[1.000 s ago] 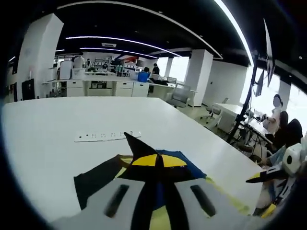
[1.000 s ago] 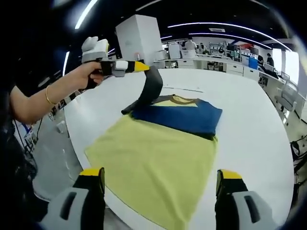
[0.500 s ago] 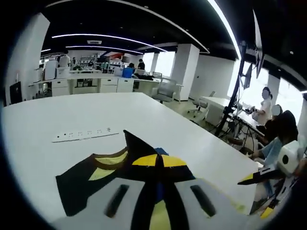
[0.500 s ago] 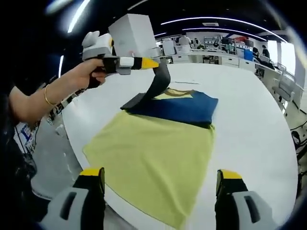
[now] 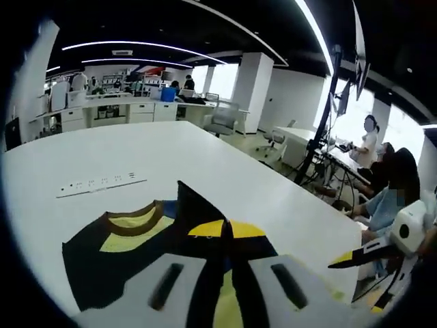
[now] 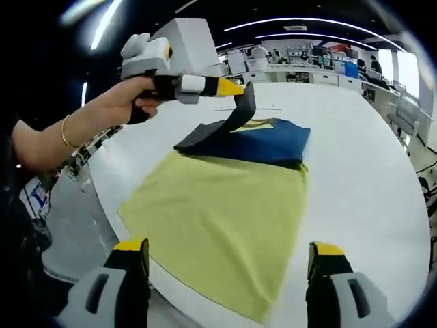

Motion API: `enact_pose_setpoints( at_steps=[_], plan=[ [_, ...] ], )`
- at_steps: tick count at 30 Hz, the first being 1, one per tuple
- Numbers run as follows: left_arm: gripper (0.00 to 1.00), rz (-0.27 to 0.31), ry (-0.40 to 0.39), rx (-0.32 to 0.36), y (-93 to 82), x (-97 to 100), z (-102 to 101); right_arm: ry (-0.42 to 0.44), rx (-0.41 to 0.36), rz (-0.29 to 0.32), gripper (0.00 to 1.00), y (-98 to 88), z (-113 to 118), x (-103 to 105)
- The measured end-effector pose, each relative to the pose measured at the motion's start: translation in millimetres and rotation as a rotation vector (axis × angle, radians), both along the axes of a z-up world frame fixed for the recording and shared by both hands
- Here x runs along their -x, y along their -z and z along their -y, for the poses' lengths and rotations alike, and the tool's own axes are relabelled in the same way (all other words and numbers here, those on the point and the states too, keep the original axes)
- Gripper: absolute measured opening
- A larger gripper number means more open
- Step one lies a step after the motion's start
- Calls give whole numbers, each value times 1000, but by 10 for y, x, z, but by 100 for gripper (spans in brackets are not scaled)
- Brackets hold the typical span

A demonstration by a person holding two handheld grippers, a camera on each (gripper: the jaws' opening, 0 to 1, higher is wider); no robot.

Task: Fold the garment on the visible template until the final outline fits inside the template.

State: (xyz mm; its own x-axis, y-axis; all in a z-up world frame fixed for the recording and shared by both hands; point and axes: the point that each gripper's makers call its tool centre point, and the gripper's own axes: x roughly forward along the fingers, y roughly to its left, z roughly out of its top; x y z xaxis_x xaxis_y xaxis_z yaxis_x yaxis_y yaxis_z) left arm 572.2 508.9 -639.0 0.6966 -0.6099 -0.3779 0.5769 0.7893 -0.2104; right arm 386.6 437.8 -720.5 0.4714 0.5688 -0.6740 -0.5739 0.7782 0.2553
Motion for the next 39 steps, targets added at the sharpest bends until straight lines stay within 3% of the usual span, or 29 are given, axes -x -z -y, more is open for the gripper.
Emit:
enact_pose_setpoints(
  at_steps=[8, 24, 28, 31, 39],
  plan=[
    [0, -11, 37, -21, 156, 47, 178, 16, 2, -15, 97, 62, 71, 7],
    [0, -71, 117, -119, 816, 192, 487, 49, -10, -30, 97, 144, 179, -24],
    [0, -86, 138, -92, 851, 250, 511, 55, -12, -25, 97, 133, 196, -46],
    [1, -57, 145, -112, 816, 258, 490, 49, -10, -21, 97, 122, 174, -70],
    [42, 21, 100, -127, 595, 180, 267, 21, -13, 17, 97, 18, 96, -185]
  ],
)
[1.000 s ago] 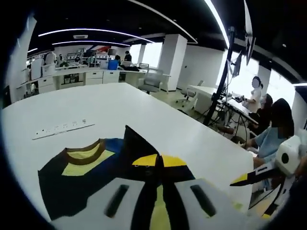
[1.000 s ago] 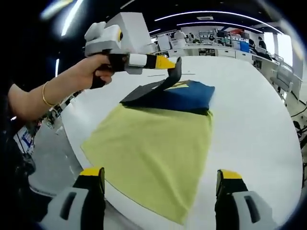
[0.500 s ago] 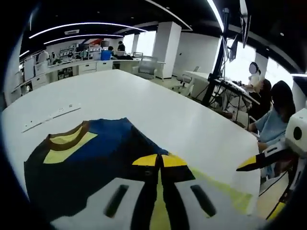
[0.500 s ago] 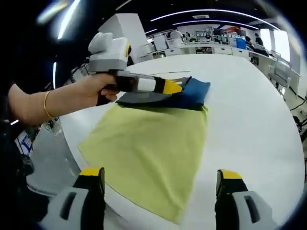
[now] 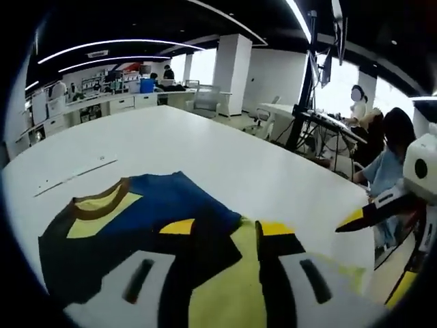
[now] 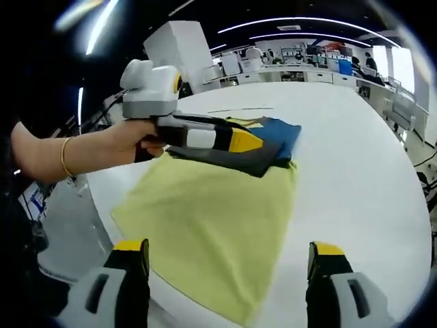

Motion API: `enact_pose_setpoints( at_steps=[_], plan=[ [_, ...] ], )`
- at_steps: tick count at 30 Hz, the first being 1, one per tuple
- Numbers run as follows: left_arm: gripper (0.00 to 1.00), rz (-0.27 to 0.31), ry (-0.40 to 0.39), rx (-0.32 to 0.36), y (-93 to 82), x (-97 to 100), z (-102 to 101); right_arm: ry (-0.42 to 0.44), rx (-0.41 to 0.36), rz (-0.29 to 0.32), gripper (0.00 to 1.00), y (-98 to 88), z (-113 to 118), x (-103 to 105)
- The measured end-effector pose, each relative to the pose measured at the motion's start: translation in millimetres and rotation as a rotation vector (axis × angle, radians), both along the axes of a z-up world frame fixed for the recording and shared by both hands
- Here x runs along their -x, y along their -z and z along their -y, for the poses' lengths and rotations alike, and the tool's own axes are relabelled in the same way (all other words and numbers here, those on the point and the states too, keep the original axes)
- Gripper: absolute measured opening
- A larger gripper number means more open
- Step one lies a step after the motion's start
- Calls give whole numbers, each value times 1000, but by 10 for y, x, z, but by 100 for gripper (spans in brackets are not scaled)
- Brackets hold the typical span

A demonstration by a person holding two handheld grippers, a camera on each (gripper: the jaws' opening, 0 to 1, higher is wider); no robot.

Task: Fold the garment on the visible template until the final outline fits inside the template.

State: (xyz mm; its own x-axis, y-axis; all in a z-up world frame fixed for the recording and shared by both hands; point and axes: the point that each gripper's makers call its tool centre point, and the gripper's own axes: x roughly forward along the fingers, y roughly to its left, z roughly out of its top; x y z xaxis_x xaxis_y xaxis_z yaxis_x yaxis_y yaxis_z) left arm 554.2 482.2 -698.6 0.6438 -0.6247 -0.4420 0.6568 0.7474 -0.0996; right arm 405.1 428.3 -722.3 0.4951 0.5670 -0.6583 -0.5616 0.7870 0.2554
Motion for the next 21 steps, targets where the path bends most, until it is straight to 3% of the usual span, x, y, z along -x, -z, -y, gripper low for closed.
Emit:
enact_pose_setpoints(
  at_steps=[3, 9, 16, 21],
  plan=[
    [55, 21, -20, 4, -62, -26, -121, -14, 5, 16, 97, -42, -23, -58],
    [71, 32, -62, 10, -104, -47, -417, -8, -11, 47, 96, -132, -51, -219],
    [80, 35, -131, 15, -131, -13, -856, -22, -17, 64, 95, -167, -126, -336],
    [87, 35, -192, 15, -134, 2, -1154, 0, -37, 108, 94, -219, -129, -485]
  ],
)
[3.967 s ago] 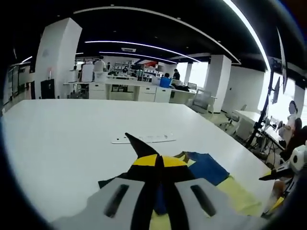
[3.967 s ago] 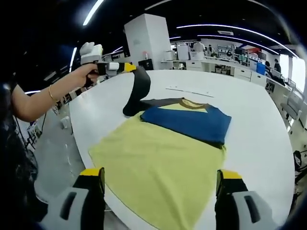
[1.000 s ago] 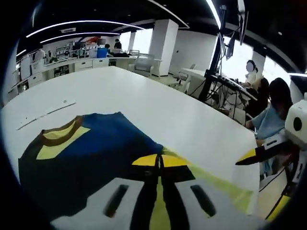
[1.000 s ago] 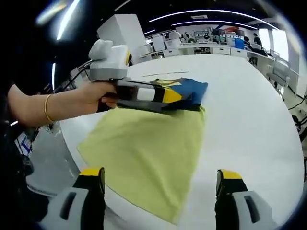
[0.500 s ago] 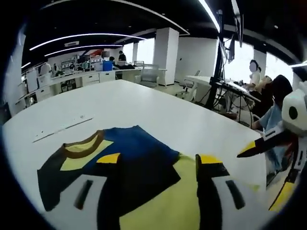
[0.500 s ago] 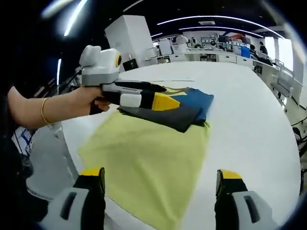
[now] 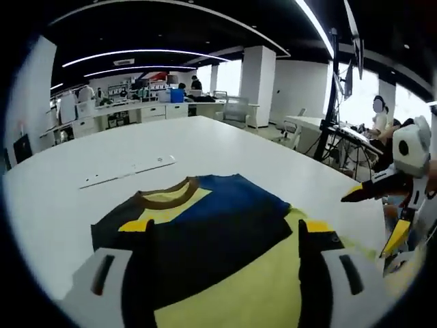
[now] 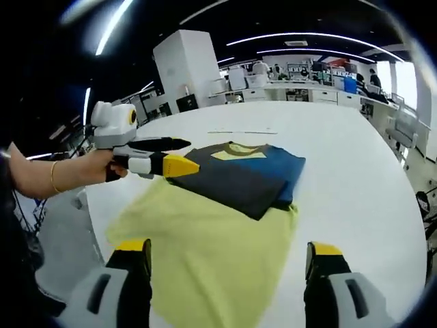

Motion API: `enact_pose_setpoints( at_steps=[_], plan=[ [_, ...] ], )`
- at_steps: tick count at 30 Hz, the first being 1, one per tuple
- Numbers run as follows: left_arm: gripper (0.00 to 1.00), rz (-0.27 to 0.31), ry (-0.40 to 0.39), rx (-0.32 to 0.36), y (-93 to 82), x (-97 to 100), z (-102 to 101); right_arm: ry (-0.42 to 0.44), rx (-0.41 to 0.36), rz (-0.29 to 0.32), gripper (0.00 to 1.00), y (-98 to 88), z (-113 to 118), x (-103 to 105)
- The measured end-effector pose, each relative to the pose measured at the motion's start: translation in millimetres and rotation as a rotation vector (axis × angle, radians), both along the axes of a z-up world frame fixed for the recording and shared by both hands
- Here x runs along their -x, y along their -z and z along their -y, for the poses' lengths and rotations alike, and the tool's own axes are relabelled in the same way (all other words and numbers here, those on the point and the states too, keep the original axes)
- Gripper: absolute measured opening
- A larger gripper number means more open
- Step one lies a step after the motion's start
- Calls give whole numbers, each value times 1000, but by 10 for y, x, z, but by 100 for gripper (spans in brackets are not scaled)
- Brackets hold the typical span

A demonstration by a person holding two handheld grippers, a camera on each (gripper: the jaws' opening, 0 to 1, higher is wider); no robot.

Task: Fold the garment on the visible template until the final outline fits inside the template.

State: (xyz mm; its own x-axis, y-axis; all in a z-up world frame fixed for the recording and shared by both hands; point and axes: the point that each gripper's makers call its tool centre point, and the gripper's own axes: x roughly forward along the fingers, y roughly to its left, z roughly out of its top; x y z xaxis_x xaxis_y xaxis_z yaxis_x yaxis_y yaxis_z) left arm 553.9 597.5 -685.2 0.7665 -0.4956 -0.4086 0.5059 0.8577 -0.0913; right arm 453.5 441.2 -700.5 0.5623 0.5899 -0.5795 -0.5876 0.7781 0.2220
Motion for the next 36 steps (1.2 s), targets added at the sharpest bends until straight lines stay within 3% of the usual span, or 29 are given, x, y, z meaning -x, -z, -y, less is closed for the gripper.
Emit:
enact_pose_setpoints(
  at_steps=[7, 14, 26, 36],
  plan=[
    [93, 0, -36, 2, 8, 57, -263, -4, 1, 45, 95, -74, 27, -207],
    [93, -6, -59, -12, 26, 113, -518, -14, 32, 46, 93, -6, 57, -362],
    [73, 16, -143, -53, 57, 187, -1117, -4, 58, 69, 85, 89, 49, -599],
    [47, -5, -197, -155, 307, 320, -1603, 33, 61, 72, 67, 184, 84, -757]
  ],
)
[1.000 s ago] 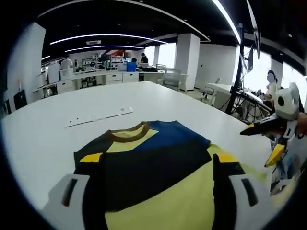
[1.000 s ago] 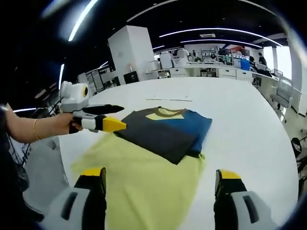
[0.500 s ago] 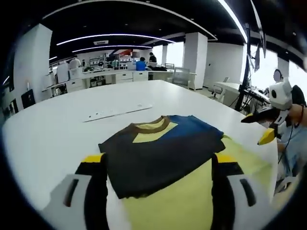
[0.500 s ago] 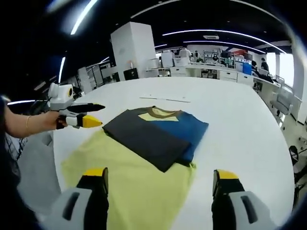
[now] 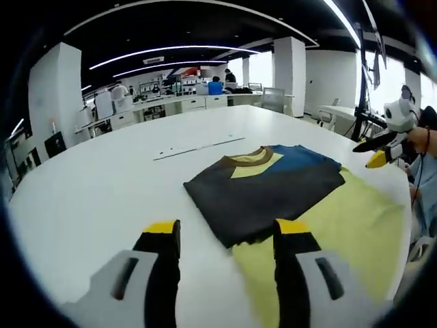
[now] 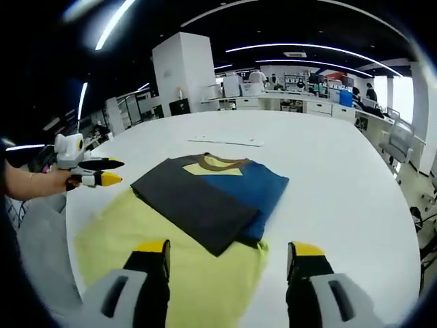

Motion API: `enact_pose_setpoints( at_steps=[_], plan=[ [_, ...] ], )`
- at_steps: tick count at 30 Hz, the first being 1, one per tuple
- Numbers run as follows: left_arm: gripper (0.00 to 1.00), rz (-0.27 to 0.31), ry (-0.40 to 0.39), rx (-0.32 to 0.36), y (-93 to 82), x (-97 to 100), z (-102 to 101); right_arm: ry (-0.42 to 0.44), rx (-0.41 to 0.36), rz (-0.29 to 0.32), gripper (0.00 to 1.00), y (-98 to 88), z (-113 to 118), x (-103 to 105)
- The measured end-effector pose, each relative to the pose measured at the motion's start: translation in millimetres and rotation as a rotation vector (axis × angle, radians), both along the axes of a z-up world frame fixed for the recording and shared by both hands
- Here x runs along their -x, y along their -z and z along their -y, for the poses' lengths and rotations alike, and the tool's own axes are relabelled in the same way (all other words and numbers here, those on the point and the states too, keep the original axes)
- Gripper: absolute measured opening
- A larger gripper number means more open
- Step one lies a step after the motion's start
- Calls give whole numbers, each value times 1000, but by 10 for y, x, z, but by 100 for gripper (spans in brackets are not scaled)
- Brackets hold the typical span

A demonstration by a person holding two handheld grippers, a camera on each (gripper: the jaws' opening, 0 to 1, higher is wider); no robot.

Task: Fold the garment on the visible template until the final outline fits inside the template.

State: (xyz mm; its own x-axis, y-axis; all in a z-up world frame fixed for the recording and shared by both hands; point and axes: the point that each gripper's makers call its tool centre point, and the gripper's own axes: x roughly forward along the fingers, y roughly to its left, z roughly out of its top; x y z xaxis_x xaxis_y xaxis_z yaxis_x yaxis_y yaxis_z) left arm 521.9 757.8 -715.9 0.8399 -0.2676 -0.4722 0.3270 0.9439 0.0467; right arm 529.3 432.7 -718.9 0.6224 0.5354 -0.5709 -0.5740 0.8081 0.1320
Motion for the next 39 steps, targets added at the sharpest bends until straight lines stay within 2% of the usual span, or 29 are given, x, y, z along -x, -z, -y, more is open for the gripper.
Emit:
enact_pose_setpoints(
  at_steps=[3, 5, 13, 18, 28, 30, 31, 32, 33, 37, 39],
  plan=[
    [42, -9, -39, 20, 55, 8, -107, 17, -11, -5, 64, 26, 11, -29],
    [38, -13, -37, -21, 114, 17, -156, 26, -18, -12, 63, 51, 14, -42],
    [33, -48, -48, -8, 325, 0, -160, 44, 11, -19, 54, 187, 43, -124],
    [30, -64, -50, 20, 440, -30, -106, 39, 71, -14, 40, 319, 67, -189],
    [20, -72, -37, 84, 453, -123, 5, 65, 80, -18, 33, 472, 88, -293],
    [13, -89, -37, 103, 483, -114, 41, 70, 72, -18, 31, 489, 76, -306],
    [9, -115, -34, 127, 521, -85, 90, 71, 69, -16, 30, 495, 67, -316],
    [5, -111, -35, 160, 503, -87, 136, 73, 69, -13, 28, 513, 59, -329],
    [4, -113, -33, 158, 503, -88, 153, 72, 71, -8, 27, 515, 52, -332],
    [3, -115, -17, 128, 502, -107, 181, 83, 79, 13, 16, 512, 54, -389],
    [1, -114, -2, 86, 488, -107, 160, 79, 123, 25, 3, 528, 85, -395]
  ],
)
